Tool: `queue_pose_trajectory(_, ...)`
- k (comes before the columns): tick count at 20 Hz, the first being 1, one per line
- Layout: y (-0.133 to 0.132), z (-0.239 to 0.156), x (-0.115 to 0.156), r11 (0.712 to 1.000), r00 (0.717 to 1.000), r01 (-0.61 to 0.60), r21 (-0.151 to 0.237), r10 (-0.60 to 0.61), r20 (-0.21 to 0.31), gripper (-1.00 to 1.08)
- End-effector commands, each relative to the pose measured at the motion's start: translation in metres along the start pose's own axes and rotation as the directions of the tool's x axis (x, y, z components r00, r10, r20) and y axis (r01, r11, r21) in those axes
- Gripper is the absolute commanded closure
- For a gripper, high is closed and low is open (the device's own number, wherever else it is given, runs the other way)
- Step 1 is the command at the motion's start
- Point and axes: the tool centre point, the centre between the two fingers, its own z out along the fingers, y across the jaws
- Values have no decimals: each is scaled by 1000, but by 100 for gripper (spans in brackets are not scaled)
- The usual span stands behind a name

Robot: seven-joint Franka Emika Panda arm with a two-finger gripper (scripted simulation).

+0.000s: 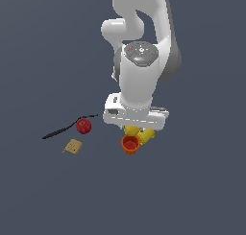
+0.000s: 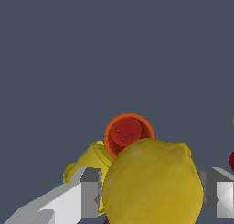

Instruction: Pick up a designated object from a clutter of objects.

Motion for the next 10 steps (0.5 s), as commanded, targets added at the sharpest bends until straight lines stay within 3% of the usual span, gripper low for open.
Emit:
queue_pose_trajectory(1, -18, -26, -7, 1000, 1000, -1, -1, 1, 0, 108)
queue_pose_trajectory(10, -82, -118, -28, 1000, 1000, 0, -2, 0, 3, 108)
